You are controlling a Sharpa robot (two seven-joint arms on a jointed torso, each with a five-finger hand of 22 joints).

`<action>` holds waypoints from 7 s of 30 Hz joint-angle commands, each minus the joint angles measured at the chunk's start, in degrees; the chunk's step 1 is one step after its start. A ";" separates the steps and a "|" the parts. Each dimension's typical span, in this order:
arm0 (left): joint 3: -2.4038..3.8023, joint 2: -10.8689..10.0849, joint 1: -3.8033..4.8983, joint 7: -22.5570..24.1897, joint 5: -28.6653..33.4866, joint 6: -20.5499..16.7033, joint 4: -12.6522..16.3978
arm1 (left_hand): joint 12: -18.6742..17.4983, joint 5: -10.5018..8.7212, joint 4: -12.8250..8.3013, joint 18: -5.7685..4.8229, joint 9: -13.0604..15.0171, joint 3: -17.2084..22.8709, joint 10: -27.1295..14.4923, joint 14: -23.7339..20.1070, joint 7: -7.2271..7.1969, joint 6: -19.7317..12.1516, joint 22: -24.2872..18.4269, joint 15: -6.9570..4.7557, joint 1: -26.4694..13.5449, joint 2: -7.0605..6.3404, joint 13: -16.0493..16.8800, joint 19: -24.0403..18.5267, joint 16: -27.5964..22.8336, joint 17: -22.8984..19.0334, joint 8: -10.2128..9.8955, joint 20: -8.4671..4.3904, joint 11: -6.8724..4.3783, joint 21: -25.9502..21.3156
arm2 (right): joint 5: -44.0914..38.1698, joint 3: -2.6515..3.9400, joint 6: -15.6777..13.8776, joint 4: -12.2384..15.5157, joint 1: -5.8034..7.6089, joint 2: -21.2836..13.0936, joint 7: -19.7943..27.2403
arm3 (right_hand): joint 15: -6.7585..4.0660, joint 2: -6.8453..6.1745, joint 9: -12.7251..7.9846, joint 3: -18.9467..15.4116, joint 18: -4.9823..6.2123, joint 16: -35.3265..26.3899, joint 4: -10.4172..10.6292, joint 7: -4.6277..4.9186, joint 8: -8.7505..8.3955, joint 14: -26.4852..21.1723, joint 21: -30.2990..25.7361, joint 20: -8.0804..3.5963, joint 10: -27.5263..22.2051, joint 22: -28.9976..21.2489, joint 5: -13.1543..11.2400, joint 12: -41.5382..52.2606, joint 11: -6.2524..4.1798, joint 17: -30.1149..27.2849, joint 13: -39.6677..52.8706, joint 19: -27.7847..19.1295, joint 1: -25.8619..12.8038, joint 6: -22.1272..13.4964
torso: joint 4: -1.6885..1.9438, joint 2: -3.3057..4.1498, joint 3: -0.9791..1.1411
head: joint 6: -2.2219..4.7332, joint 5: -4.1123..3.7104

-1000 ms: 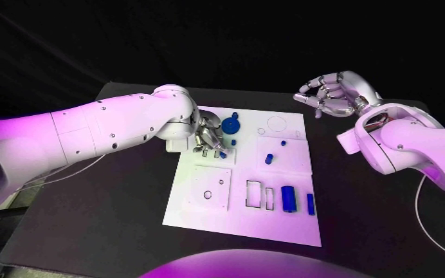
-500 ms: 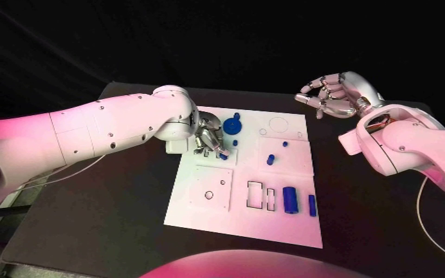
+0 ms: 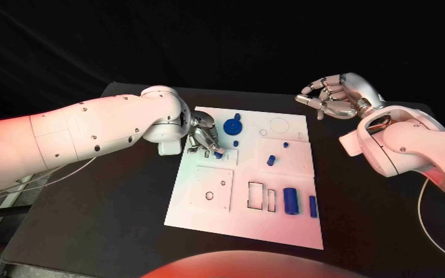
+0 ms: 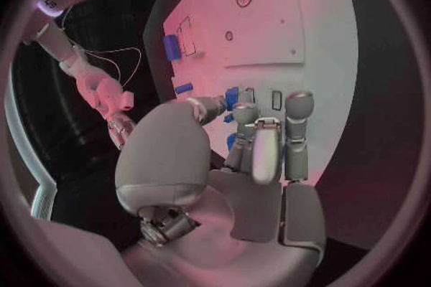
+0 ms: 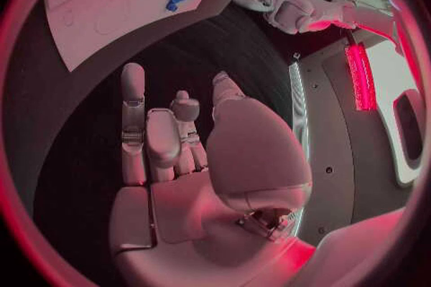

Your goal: Assemble the parts on the task board

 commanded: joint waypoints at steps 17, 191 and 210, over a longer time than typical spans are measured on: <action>-0.44 -1.08 -1.56 1.10 -7.77 -10.88 2.97 | 1.27 0.77 -12.68 -0.84 0.37 14.77 2.71 2.67 -0.90 2.03 2.99 -0.90 -2.52 -1.71 1.70 2.40 1.37 2.89 0.76 -0.58 -0.70 1.98 | -0.03 -0.02 0.27 -0.05 -0.05 0.02 0.51 | 0.03 0.21 0.10 -0.45 1.18 -0.50 0.01 0.05 0.26 -0.41 -0.25 -0.05 -0.25 -0.12 -0.13 -0.44 0.05 -0.25 -0.21 -0.19 0.25 -0.50 | -0.13 0.03 0.00 | -0.54 0.32; 4.45 -1.85 -0.88 -0.16 -9.98 -7.18 0.90 | 0.98 6.71 2.03 -1.16 -0.67 -12.19 3.03 2.46 -1.91 3.82 3.17 -1.57 -12.45 -2.63 0.46 3.59 0.87 1.70 -0.80 -1.31 -1.40 0.96 | 1.47 -0.11 1.42 -0.88 -1.01 0.30 0.95 | 0.05 0.65 0.14 -1.03 1.17 -1.26 0.07 0.09 0.78 -0.30 -1.10 -0.04 -0.48 -0.65 -0.17 -0.89 0.09 -0.55 -0.99 0.22 -0.65 -0.98 | -0.03 -0.07 0.08 | -0.91 0.09; 4.10 2.67 0.76 0.38 -13.91 -3.93 -10.47 | -2.14 6.79 2.21 -0.54 -4.79 -16.07 -1.86 1.42 1.20 -0.86 -0.18 0.92 -10.00 -2.19 -5.70 1.09 0.21 -0.25 -7.20 0.74 1.40 -1.07 | 1.48 -0.13 1.43 -1.02 -1.05 0.54 0.76 | 0.05 0.73 0.15 -1.13 1.17 -1.23 0.04 0.09 0.86 -0.22 -1.21 -0.04 -0.38 -0.72 -0.16 -0.76 0.09 -0.37 -0.93 0.30 -0.80 -1.05 | 0.02 0.13 -0.05 | -0.47 0.14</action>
